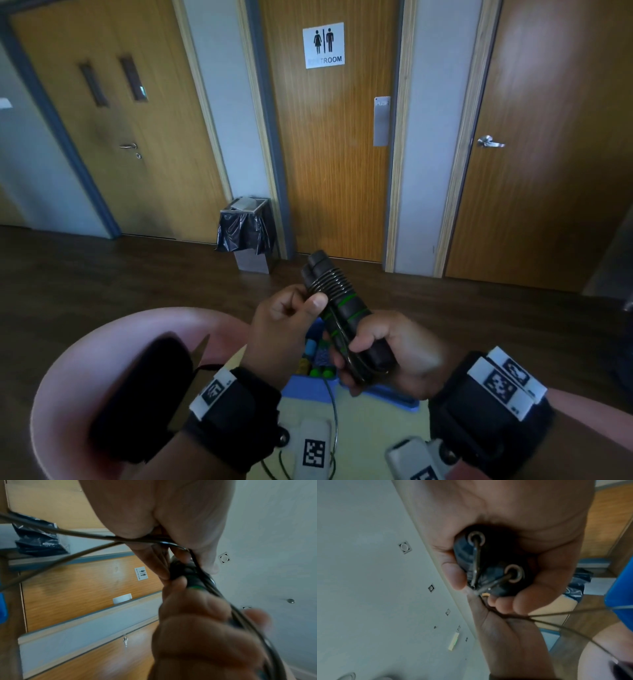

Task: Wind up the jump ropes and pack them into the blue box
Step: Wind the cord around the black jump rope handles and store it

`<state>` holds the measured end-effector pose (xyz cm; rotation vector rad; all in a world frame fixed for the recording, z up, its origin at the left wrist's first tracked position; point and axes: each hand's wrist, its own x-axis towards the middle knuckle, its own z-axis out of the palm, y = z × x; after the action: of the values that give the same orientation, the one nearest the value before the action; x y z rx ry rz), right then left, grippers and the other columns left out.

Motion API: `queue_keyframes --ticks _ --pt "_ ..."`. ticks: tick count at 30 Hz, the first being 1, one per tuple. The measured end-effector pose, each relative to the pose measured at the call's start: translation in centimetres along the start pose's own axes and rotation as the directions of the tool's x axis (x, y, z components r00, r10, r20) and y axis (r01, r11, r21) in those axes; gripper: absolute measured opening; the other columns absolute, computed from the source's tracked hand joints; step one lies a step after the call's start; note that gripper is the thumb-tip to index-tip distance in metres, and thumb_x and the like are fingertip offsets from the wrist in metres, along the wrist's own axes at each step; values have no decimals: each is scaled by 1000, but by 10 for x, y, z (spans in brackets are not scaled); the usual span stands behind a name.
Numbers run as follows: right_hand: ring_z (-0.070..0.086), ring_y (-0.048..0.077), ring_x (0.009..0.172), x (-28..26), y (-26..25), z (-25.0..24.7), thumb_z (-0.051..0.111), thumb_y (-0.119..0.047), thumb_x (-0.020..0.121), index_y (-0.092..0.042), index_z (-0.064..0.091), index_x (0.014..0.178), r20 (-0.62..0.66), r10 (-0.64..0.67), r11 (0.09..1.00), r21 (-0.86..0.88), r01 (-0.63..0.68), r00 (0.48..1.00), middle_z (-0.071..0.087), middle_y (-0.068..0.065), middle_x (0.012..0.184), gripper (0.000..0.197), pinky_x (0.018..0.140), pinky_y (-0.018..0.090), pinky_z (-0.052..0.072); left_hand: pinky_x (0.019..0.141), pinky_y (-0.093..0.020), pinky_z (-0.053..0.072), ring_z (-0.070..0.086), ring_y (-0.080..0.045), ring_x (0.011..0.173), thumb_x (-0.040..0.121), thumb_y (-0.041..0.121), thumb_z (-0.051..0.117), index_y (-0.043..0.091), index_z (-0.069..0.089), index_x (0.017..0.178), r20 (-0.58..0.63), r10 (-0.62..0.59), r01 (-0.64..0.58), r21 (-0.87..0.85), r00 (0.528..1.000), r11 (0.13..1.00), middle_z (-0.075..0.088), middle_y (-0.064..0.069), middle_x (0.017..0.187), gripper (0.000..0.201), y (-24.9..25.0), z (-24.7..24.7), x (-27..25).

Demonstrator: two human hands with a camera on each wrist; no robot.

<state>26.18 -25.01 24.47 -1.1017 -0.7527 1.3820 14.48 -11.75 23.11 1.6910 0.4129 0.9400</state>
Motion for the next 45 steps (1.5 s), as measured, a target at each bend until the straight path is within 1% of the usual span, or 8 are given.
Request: queue_keyframes --ticks 7,16,25,31,35,38,42,45 --pt "58 25 62 1 0 17 52 -19 60 -4 55 100 129 -47 988 154 27 990 58 12 77 43 57 29 46 43 -26 40 45 -17 46 90 24 67 8 42 61 -208 -95 62 -158 974 985 50 -2 55 42 10 15 -4" --pt "61 28 65 1 1 17 61 -23 62 -4 58 106 220 -113 973 221 64 969 59 14 82 49 61 32 45 36 -21 37 41 -18 29 70 31 75 12 40 61 150 -185 235 -464 971 854 43 -10 44 41 9 4 1" --pt "64 26 68 -5 -2 18 54 -22 72 -2 49 114 365 -104 943 332 -25 925 59 12 84 47 61 30 47 39 -17 39 50 -13 33 66 43 73 15 59 46 273 -73 176 -373 959 911 53 -4 41 37 11 -5 3" --pt "69 28 77 -1 6 24 53 -24 77 1 47 117 378 -169 902 431 -11 910 65 15 89 48 68 32 55 70 -39 43 49 -37 74 63 56 86 -28 48 105 302 -97 259 -561 948 786 53 -29 68 101 16 11 1" --pt "70 34 83 0 9 12 66 -39 77 -2 66 116 249 -23 978 205 -30 968 69 21 100 53 69 34 56 51 -32 34 45 -21 53 73 49 77 -23 47 96 260 -195 311 -546 946 778 46 -12 50 81 9 8 -1" --pt "70 28 76 4 1 12 78 -37 71 -12 71 107 -133 -27 994 -111 12 991 70 17 100 45 63 34 53 52 -34 44 50 -24 53 63 35 84 -6 50 68 88 -311 311 -504 946 806 48 -16 64 53 5 1 6" --pt "69 4 74 18 -10 21 81 -36 77 -33 57 112 -262 -204 749 -662 -22 943 70 -8 96 42 57 19 50 56 -29 43 44 -17 56 72 26 86 24 40 44 -102 -272 235 -281 957 931 39 -2 54 54 2 0 9" --pt "60 12 58 40 -6 28 68 -22 76 -25 60 96 -189 -286 554 -833 2 939 65 3 75 22 52 33 49 46 -23 35 33 -10 47 75 29 84 23 33 50 -126 -200 182 -143 972 973 31 5 50 57 0 -4 8"
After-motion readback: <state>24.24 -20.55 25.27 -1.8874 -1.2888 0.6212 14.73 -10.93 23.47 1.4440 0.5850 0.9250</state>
